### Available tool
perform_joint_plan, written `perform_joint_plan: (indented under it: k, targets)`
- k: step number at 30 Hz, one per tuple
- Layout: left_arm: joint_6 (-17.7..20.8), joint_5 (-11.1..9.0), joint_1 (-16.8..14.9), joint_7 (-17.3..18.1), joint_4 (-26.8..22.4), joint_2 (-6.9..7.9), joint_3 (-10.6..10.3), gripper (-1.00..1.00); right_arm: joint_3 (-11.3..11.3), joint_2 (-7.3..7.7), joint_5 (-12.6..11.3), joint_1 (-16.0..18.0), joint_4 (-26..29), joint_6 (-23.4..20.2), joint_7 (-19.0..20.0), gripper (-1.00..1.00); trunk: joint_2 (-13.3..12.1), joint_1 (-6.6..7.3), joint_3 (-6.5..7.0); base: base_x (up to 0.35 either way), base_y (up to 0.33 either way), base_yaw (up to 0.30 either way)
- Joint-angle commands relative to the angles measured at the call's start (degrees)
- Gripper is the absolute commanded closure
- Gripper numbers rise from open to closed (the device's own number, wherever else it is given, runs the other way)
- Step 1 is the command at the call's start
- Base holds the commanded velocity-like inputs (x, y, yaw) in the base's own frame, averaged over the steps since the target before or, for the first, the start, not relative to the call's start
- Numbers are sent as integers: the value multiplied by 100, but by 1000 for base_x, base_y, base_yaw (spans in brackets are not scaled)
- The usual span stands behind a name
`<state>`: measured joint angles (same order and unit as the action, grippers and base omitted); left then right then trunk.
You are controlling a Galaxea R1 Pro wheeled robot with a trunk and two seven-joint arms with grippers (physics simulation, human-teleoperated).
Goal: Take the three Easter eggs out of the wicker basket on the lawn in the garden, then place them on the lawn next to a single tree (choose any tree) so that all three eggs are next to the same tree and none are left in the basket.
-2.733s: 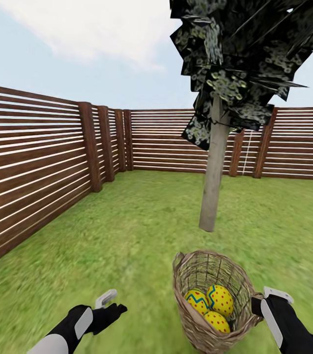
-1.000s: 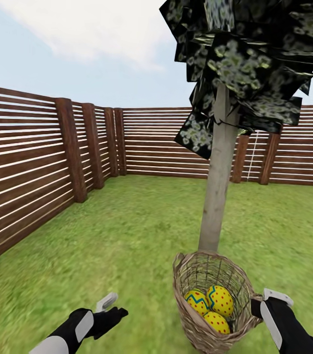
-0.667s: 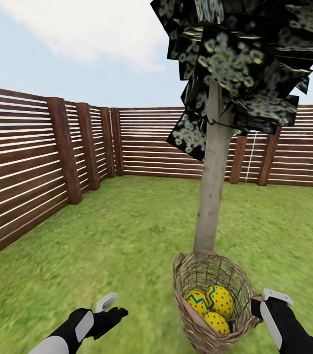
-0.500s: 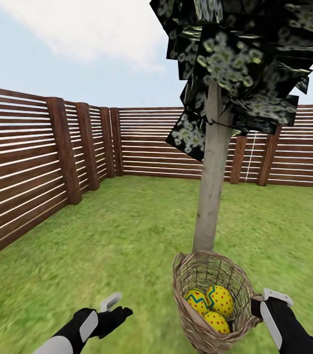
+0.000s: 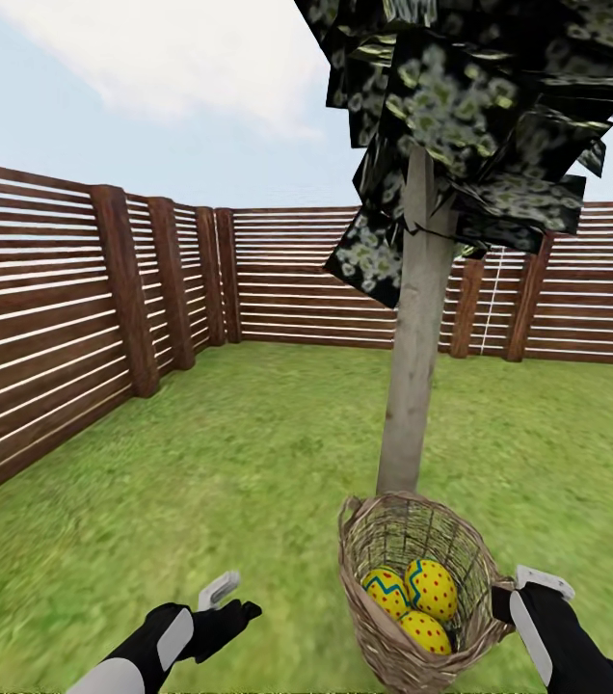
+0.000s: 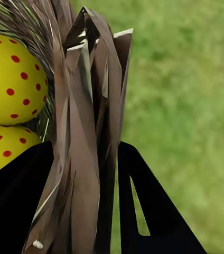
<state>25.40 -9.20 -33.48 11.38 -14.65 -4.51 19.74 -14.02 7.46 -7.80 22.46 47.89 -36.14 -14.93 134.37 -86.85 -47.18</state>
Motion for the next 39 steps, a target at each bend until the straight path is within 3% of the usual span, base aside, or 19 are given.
perform_joint_plan:
  k: [1,18,39]
  targets:
    - [45,-55,-1,-6,-11,-4,13,-100,4,1,-82,7,8,-7,-39,100,45,-21,-24,0,0,0]
    - [52,-56,-1,-5,-11,-32,13,-100,13,-17,-82,5,1,-7,-36,100,726,-395,-329,0,0,0]
    - [53,-56,-1,-5,-11,-33,22,-100,15,-37,-90,5,-95,66,-30,100,726,-395,-329,0,0,0]
